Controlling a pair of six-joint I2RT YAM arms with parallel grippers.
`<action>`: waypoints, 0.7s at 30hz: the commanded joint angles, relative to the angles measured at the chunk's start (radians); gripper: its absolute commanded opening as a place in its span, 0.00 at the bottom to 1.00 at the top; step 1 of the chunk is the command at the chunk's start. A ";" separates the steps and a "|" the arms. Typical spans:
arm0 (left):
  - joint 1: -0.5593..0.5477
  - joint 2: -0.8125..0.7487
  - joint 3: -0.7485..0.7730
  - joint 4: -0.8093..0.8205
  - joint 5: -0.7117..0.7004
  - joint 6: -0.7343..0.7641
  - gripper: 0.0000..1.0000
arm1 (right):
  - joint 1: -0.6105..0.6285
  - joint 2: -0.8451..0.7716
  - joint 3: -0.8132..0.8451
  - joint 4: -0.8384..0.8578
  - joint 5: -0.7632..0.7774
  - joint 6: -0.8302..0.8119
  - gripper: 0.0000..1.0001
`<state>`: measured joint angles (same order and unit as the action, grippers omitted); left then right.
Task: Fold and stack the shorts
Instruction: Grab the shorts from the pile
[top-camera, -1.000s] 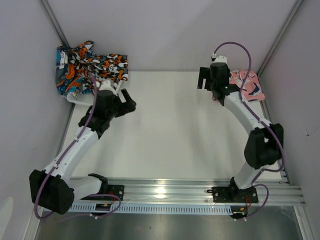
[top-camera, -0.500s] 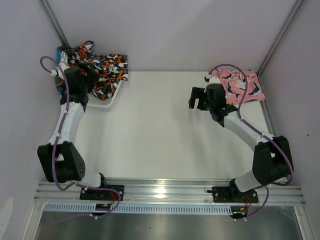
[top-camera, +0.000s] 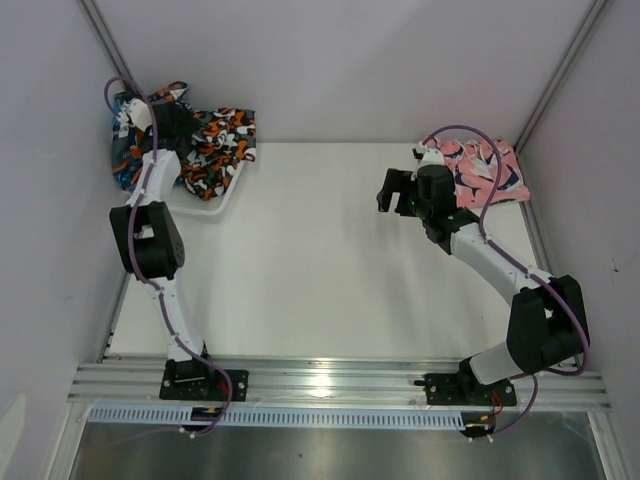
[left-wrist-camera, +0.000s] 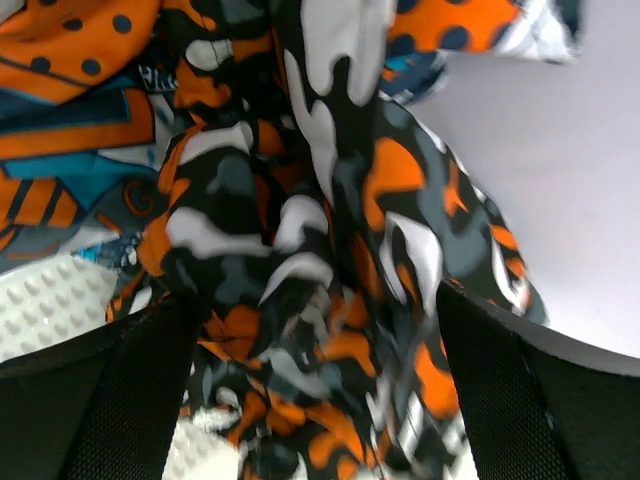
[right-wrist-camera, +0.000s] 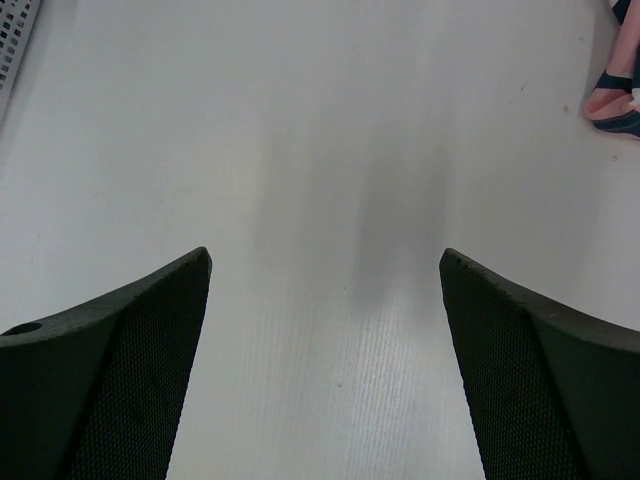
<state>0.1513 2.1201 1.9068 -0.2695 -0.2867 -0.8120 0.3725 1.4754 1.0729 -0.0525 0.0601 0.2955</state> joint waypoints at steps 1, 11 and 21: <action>0.024 0.098 0.147 -0.036 -0.058 -0.007 0.97 | -0.004 -0.010 0.007 0.042 -0.013 0.014 0.96; 0.019 0.011 0.137 0.162 0.122 0.022 0.00 | -0.006 -0.041 -0.019 0.042 0.000 0.016 0.96; -0.070 -0.449 0.100 0.374 0.363 -0.001 0.00 | -0.012 -0.104 -0.054 0.059 -0.034 0.044 0.95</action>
<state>0.1112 1.8923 1.9743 -0.0734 -0.0505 -0.8040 0.3660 1.4391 1.0267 -0.0288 0.0364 0.3225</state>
